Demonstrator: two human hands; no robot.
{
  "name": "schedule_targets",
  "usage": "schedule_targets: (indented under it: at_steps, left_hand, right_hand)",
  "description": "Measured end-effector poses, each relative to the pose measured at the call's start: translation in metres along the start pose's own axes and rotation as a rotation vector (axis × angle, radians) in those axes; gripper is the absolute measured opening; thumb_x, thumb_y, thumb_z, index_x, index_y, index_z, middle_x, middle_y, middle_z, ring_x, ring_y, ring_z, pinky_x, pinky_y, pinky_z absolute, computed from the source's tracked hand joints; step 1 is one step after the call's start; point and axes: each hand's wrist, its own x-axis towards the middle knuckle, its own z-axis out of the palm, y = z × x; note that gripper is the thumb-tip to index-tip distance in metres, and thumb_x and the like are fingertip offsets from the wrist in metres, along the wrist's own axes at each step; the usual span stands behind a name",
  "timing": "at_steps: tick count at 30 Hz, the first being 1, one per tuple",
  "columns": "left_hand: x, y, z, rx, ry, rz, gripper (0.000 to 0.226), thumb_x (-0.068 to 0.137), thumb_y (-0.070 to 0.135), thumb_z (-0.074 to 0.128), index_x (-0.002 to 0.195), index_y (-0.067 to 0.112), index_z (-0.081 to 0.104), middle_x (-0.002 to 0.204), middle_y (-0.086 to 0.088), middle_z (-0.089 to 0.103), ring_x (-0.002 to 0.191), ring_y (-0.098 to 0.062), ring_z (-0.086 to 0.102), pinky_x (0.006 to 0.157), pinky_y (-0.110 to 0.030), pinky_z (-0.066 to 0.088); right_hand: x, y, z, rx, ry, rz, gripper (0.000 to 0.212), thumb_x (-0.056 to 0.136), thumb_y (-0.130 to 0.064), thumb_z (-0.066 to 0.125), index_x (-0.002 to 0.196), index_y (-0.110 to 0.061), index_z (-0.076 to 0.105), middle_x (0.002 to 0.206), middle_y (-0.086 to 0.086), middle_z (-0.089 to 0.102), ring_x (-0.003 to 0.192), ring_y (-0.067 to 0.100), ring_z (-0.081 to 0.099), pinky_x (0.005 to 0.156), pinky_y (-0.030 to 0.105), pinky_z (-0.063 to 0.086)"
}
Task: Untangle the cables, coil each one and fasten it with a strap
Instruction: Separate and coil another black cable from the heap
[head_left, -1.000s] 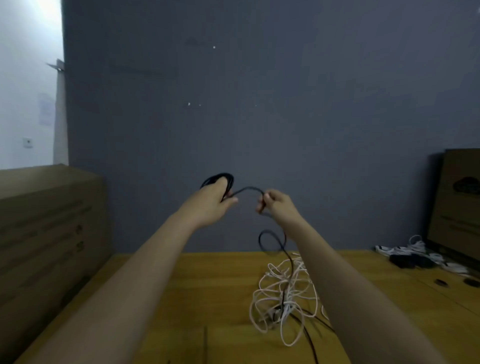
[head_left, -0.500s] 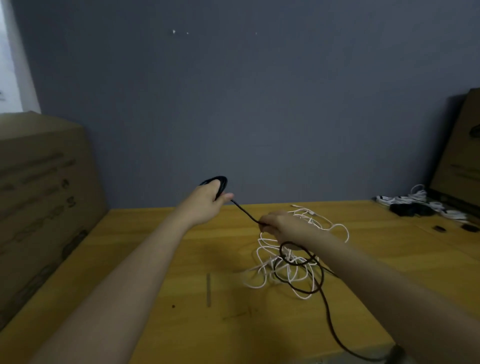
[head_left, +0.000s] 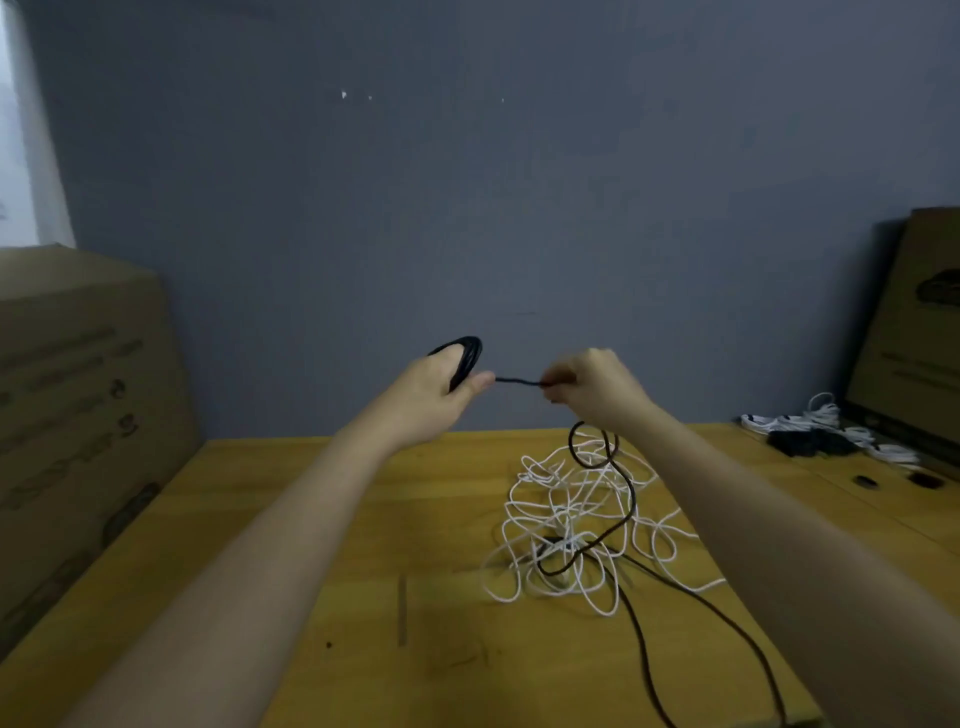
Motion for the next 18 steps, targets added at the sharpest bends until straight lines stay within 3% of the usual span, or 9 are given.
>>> schedule_targets:
  at_steps: [3,6,9,12,15,18]
  left_hand:
    - [0.012,0.023,-0.015,-0.09,0.082,0.05,0.036,0.1,0.035,0.044,0.078,0.007,0.042,0.068,-0.002,0.041,0.058,-0.014,0.039,0.056,-0.027,0.028]
    - [0.022,0.044,-0.032,-0.239,0.129,0.043,0.032,0.101,0.035,0.041,0.08,0.011,0.047,0.065,0.003,0.047,0.056,-0.011,0.043,0.058,-0.026,0.036]
    - [0.025,0.052,-0.043,-0.381,0.134,0.042,0.033,0.102,0.036,0.038,0.077,0.015,0.043,0.057,0.007,0.042,0.05,-0.009,0.037,0.054,-0.026,0.035]
    - [0.023,0.048,-0.045,-0.413,0.097,0.001,0.034,0.102,0.037,0.036,0.081,0.012,0.044,0.055,0.009,0.039,0.047,-0.007,0.035,0.053,-0.026,0.034]
    - [0.019,0.038,-0.041,-0.42,0.086,-0.052,0.034,0.102,0.036,0.036,0.079,0.013,0.044,0.054,0.009,0.038,0.046,-0.007,0.034,0.053,-0.026,0.032]
    - [0.013,0.031,-0.034,-0.385,0.051,-0.101,0.036,0.103,0.034,0.037,0.074,0.015,0.044,0.052,0.009,0.039,0.045,-0.007,0.034,0.051,-0.024,0.031]
  right_hand:
    - [0.016,-0.012,-0.021,0.128,0.159,0.042,0.016,0.089,-0.005,0.061,0.097,-0.007,0.074,0.085,0.007,0.073,0.076,0.017,0.067,0.075,0.03,0.055]
    - [0.019,-0.03,-0.038,0.648,0.314,0.15,0.014,0.092,0.0,0.057,0.101,-0.001,0.068,0.085,0.012,0.069,0.068,0.011,0.064,0.069,0.018,0.054]
    - [0.012,-0.039,-0.046,1.214,0.147,0.256,0.013,0.099,-0.004,0.047,0.099,-0.007,0.06,0.077,0.004,0.062,0.074,0.012,0.067,0.078,0.03,0.056]
    - [0.002,-0.036,-0.045,1.468,-0.021,0.235,0.022,0.101,-0.001,0.037,0.094,-0.008,0.057,0.068,0.001,0.047,0.05,0.008,0.045,0.054,0.02,0.049]
    - [-0.005,-0.026,-0.04,1.264,-0.034,0.201,0.026,0.101,-0.003,0.037,0.09,-0.009,0.059,0.068,0.0,0.044,0.045,0.006,0.028,0.045,0.017,0.025]
    - [-0.005,-0.018,-0.043,0.413,0.043,0.078,0.026,0.1,-0.008,0.041,0.091,-0.015,0.064,0.073,0.0,0.055,0.057,0.014,0.044,0.052,0.026,0.036]
